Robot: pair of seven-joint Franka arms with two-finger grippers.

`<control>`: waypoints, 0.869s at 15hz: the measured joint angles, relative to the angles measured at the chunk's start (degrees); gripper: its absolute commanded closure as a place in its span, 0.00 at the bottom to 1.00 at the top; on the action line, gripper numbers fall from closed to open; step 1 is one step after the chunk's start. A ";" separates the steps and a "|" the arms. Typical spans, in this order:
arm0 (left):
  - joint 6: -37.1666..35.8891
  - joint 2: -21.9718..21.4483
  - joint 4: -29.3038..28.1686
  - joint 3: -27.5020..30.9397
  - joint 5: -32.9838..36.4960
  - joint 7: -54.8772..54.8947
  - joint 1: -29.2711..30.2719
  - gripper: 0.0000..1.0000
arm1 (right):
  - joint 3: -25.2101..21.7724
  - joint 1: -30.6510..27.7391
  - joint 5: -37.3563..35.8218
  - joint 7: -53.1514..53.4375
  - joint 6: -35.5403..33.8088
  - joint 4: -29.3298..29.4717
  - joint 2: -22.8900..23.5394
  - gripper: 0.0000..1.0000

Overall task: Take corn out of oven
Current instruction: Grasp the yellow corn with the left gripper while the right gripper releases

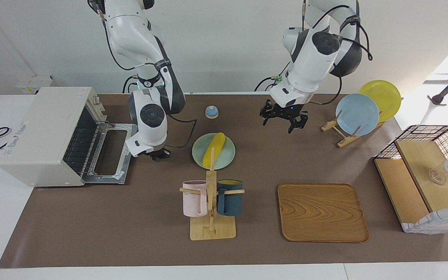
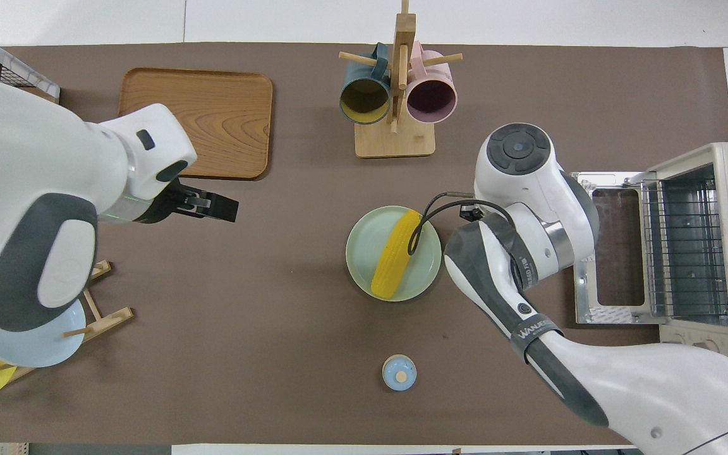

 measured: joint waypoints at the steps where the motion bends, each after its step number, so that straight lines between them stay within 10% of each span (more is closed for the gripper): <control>1: 2.27 1.56 -0.11 0.01 -0.16 -1.82 -1.88 0.00 | 0.01 -1.19 -0.52 -0.83 0.02 -0.80 -0.40 1.00; 13: 18.78 18.52 2.30 0.03 -0.75 -11.12 -17.03 0.00 | 0.40 -5.23 -7.10 -6.21 1.37 -4.38 -2.18 1.00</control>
